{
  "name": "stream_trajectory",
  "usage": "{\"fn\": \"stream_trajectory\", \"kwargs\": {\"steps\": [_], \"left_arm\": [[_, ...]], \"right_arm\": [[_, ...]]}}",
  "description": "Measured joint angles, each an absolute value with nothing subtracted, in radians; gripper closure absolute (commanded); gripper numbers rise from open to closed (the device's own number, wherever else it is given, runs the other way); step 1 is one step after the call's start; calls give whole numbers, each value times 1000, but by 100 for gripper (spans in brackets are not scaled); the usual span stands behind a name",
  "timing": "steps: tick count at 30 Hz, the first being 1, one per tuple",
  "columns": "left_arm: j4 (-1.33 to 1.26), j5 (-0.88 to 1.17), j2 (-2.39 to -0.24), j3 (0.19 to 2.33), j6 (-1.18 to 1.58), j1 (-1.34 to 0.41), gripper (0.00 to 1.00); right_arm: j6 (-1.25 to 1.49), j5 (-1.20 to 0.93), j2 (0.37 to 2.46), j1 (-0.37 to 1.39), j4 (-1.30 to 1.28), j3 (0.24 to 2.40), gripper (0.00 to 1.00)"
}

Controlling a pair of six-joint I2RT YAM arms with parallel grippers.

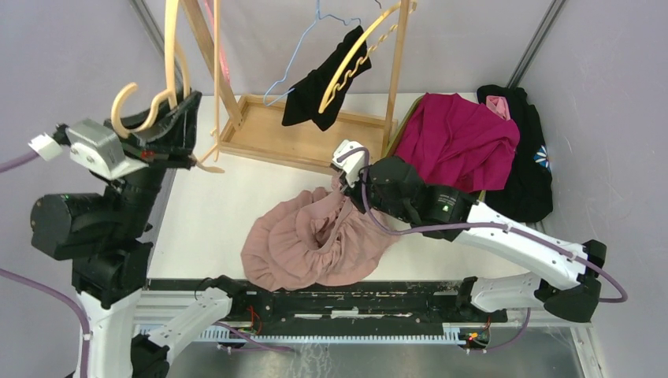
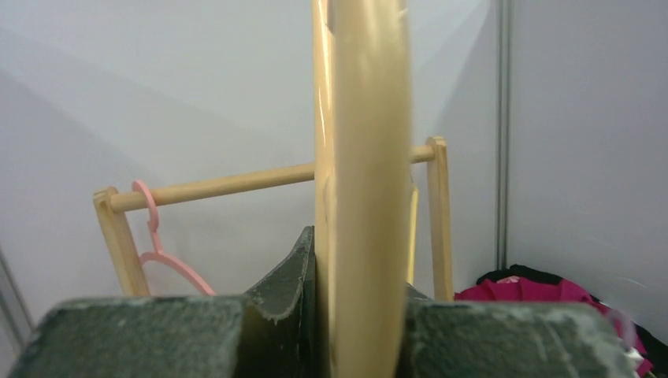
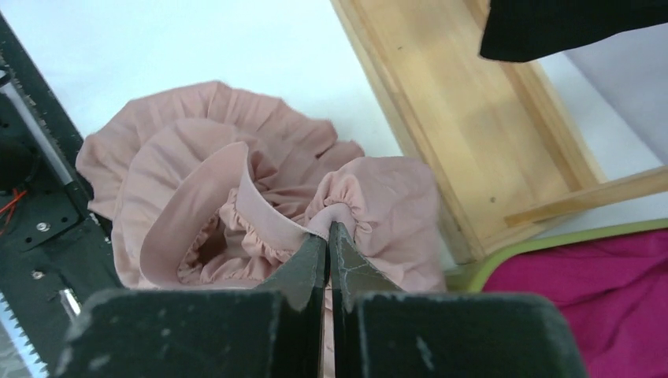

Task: Remove the skirt from the hanger
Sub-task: Place the hanger at the clothesline.

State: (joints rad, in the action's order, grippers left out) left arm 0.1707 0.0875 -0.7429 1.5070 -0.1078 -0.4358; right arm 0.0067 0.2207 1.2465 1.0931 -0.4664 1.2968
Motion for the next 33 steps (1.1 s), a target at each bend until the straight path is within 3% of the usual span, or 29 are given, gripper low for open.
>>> {"fn": "stream_trajectory", "kwargs": {"steps": [13, 18, 33], "left_arm": [[586, -79, -1295, 2018, -138, -434, 97], [687, -104, -1438, 2108, -138, -434, 97], [785, -158, -1165, 1954, -136, -434, 97]], "right_arm": [[-134, 381, 1133, 1093, -611, 1494, 99], [-184, 438, 1099, 1093, -617, 1536, 99], [-207, 483, 1106, 1093, -631, 1537, 99]]}}
